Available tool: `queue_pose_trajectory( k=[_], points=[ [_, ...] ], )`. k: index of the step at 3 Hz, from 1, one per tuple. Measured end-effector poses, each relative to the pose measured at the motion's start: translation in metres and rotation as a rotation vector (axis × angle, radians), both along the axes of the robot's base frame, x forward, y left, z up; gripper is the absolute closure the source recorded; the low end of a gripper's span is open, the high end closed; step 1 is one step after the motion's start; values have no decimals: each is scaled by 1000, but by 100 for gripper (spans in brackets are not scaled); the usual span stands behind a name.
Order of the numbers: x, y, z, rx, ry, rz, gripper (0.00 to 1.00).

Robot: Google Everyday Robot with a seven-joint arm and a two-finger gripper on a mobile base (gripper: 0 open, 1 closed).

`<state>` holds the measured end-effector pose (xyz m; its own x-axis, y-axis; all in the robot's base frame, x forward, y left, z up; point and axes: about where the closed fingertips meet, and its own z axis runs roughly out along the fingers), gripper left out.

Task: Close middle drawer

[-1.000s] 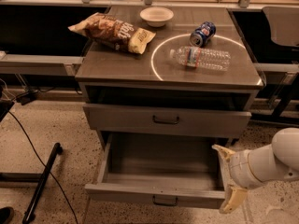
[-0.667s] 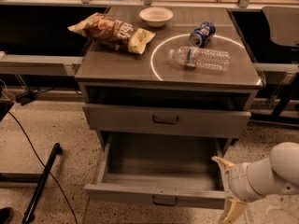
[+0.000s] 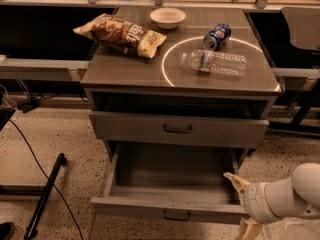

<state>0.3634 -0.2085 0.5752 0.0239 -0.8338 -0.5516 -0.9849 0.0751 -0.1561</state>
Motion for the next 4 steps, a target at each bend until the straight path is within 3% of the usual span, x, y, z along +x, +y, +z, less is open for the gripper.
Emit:
queue_pose_trajectory(
  k=[1,2,4],
  points=[
    [-5,6,-32,-6,41,-40,0],
    [-18,4,-78,-28,70,-90,18],
    [-27,3,-136,-12,49,-137,66]
  ],
)
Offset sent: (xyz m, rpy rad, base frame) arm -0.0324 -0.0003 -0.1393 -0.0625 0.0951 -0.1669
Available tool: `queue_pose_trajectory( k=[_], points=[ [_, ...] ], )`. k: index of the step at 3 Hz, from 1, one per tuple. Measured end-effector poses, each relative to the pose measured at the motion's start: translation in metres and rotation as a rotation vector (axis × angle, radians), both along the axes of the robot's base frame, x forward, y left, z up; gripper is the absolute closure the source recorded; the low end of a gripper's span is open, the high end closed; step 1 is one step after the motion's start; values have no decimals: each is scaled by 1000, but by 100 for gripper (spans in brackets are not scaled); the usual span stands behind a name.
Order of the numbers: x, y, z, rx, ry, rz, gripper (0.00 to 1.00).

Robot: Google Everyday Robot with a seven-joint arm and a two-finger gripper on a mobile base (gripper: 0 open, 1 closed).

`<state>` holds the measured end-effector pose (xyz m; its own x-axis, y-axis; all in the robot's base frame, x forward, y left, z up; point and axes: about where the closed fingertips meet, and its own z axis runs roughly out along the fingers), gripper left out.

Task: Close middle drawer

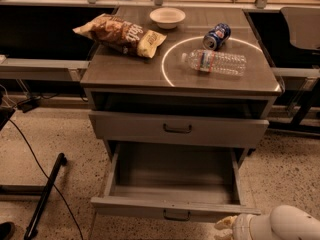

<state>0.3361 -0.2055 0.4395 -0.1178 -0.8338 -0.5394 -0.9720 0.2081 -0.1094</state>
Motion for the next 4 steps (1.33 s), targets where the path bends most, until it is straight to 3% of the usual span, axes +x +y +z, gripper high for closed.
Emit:
queue_pose_trajectory(
  k=[1,2,3,4],
  points=[
    [-1,1,-2,3,3,0,89],
    [3,2,-7,-2,6,-20,100],
    [22,11,-33,21,-17,-80,100],
    [41,19,-62,69,-92,-135,100]
  ],
)
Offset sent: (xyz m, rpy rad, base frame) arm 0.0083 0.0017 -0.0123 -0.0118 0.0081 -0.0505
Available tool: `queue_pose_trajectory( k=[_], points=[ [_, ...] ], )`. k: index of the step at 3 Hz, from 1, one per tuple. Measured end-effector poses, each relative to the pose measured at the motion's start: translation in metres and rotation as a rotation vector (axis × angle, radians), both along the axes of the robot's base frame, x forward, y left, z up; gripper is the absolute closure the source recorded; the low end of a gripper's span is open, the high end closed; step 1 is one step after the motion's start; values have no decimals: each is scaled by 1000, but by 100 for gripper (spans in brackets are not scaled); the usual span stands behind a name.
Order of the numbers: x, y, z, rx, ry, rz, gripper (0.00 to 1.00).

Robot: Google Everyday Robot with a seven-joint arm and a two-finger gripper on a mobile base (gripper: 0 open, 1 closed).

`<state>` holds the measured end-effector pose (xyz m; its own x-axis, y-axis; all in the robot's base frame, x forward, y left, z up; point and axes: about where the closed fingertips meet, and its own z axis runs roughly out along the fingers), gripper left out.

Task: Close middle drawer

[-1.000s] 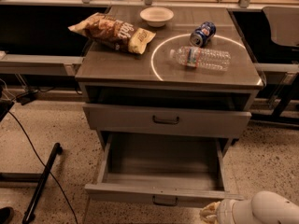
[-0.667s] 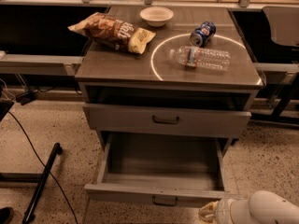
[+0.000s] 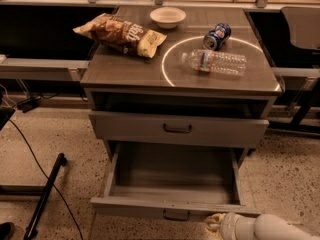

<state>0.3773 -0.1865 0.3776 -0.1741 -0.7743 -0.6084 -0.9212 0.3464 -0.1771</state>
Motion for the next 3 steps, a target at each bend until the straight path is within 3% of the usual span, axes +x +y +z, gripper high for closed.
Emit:
queue_pose_trajectory(
  k=[1,3],
  points=[
    [15,6,-16,44,-73,-17,100],
    [57,19,-12,138,-209,-21,100]
  ],
)
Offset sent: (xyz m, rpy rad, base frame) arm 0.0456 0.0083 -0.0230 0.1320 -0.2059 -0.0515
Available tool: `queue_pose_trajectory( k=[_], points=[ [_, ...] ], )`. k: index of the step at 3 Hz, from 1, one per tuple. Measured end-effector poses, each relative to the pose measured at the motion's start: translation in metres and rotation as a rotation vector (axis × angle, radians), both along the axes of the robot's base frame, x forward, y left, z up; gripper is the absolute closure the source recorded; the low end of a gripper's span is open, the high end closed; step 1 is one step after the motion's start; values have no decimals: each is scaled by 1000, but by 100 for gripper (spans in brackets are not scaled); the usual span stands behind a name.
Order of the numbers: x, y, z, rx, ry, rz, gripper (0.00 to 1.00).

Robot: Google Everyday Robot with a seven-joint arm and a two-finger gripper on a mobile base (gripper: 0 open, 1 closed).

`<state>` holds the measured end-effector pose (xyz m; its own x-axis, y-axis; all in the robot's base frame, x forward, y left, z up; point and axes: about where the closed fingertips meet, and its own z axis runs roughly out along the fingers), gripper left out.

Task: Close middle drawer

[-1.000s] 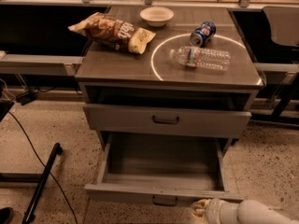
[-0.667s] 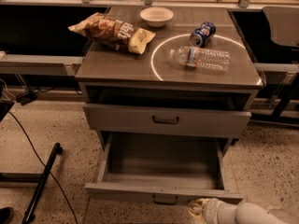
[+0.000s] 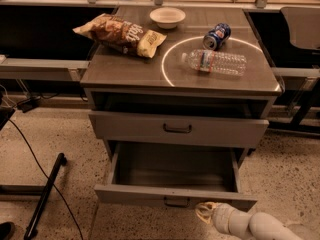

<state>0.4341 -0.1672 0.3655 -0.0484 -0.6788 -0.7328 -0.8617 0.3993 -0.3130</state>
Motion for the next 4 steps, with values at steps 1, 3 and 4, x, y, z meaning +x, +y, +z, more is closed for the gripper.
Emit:
queue_pose_trajectory(
  k=[1,3,4],
  points=[
    [37,12,15,18,-65,16,100],
    [108,37,34,50,-98,35,100],
    [108,37,34,50,-98,35,100]
  ],
)
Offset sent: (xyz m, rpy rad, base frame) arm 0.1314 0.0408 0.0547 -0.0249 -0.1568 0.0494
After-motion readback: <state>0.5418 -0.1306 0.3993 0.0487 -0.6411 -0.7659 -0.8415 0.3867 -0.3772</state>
